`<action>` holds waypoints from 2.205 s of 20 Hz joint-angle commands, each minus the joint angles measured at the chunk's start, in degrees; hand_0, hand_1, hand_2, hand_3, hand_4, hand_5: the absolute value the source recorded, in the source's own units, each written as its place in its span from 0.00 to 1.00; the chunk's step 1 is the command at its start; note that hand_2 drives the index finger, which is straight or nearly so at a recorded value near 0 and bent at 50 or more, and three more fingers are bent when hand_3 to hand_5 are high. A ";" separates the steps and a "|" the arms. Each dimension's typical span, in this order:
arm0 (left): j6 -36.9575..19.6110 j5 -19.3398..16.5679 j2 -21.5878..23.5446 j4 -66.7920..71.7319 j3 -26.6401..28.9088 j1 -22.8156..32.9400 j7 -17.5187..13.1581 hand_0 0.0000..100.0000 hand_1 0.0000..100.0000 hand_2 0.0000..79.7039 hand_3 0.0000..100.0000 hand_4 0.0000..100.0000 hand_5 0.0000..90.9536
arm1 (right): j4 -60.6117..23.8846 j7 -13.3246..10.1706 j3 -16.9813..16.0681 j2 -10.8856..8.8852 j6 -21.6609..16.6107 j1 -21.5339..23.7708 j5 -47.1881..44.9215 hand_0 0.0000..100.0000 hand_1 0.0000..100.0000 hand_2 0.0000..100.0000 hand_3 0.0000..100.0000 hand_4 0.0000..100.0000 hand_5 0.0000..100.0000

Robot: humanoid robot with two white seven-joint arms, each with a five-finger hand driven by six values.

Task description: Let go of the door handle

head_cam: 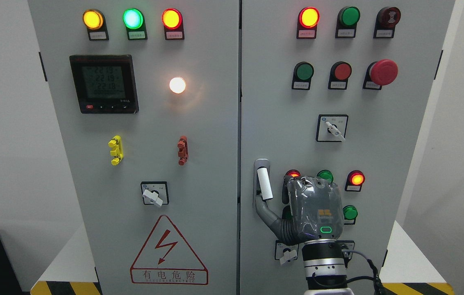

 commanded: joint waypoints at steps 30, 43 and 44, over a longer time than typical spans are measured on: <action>0.01 0.00 0.00 -1.14 -1.23 0.00 0.01 0.00 0.00 0.03 0.09 0.01 0.00 | -1.60 -0.51 -1.98 0.09 0.87 0.50 0.17 0.32 0.38 0.80 1.00 0.99 0.93; 0.01 0.00 0.00 -1.14 -1.23 0.00 0.01 0.00 0.00 0.03 0.09 0.01 0.00 | -2.30 -0.33 -2.33 0.00 0.79 0.24 0.17 0.33 0.38 0.80 1.00 0.99 0.93; 0.01 0.00 0.00 -1.14 -1.23 0.00 0.01 0.00 0.00 0.03 0.09 0.01 0.00 | -2.30 -0.33 -2.33 0.00 0.79 0.15 0.17 0.33 0.38 0.80 1.00 0.99 0.93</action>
